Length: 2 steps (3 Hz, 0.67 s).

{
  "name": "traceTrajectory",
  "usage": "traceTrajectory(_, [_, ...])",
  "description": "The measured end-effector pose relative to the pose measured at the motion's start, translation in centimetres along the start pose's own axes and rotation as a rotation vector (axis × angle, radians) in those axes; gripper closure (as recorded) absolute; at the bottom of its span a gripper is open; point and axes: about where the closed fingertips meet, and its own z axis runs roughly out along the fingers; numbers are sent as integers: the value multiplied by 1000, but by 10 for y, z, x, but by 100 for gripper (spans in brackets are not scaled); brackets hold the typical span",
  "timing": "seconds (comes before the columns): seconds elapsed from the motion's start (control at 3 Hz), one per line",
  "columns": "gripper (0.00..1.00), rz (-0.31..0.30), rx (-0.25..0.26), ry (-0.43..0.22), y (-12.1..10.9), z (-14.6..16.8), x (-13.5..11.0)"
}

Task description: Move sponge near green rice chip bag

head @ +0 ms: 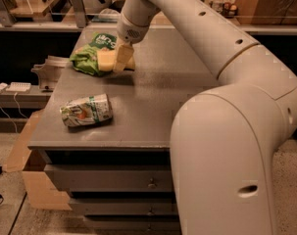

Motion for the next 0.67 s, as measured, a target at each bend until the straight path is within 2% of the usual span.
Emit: traceTrajectory(0.67, [36,27,56,-20,-24,-14,0])
